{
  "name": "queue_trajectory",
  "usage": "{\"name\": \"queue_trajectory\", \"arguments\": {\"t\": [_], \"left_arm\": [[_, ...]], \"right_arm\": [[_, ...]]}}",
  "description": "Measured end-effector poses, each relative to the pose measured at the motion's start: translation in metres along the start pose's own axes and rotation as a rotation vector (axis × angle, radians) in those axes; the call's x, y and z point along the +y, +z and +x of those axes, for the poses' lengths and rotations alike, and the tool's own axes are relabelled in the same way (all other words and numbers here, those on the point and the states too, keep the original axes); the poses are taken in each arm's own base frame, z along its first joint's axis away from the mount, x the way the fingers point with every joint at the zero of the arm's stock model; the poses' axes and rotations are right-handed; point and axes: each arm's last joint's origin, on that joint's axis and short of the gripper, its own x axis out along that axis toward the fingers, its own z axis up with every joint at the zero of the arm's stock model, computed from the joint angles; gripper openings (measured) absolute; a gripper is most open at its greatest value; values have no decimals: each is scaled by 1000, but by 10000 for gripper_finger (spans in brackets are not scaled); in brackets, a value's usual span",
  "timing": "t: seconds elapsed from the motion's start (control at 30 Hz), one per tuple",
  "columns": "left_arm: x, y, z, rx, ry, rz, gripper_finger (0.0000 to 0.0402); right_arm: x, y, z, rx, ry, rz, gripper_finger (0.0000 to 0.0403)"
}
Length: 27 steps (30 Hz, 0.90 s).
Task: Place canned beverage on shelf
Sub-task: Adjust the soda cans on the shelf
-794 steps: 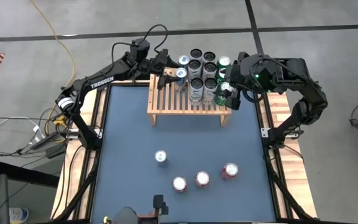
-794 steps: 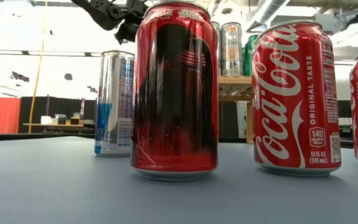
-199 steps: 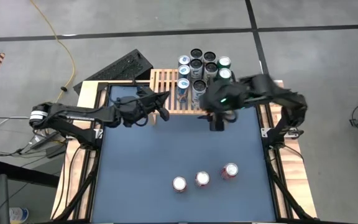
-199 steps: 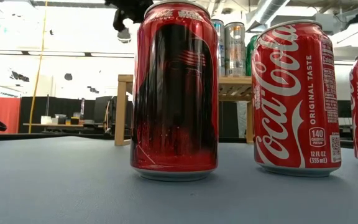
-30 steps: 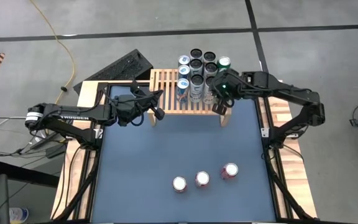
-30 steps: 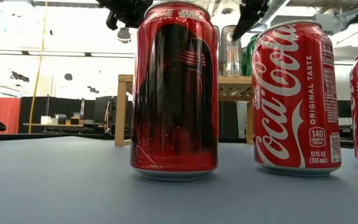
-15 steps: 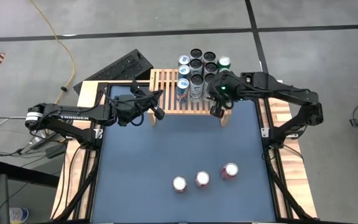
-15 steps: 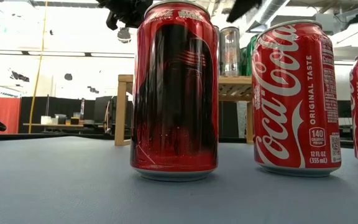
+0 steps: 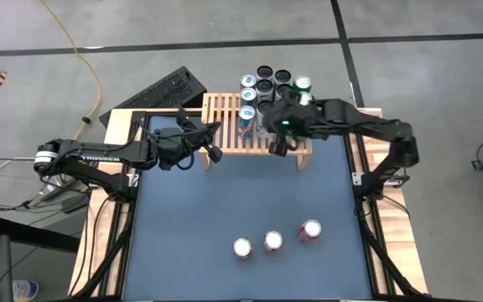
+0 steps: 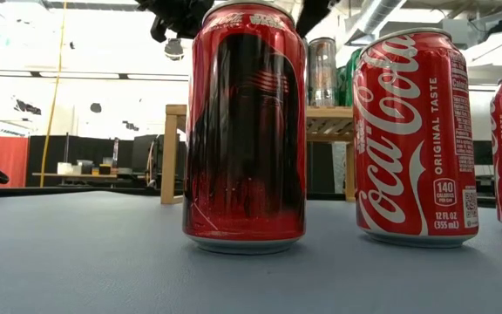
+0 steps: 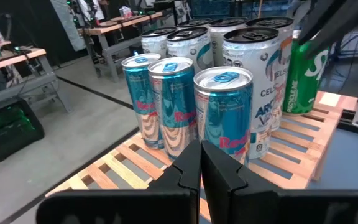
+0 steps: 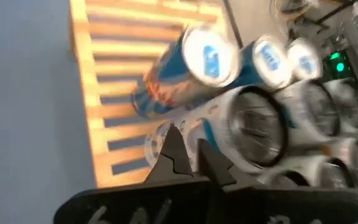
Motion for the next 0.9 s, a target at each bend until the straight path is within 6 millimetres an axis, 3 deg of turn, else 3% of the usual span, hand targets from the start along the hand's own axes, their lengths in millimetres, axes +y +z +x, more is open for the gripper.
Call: {"name": "queue_trajectory", "arguments": {"t": [0.1, 0.37, 0.9], "left_arm": [[0, 0, 0, 0, -3, 3, 0], [0, -1, 0, 5, -2, 8, 0], [0, -1, 0, 6, -3, 30, 0]], "right_arm": [[5, 5, 16, 56, 3, -36, 0], [7, 6, 30, 136, 10, -91, 0], [-4, 5, 33, 139, -55, -60, 0]]}}
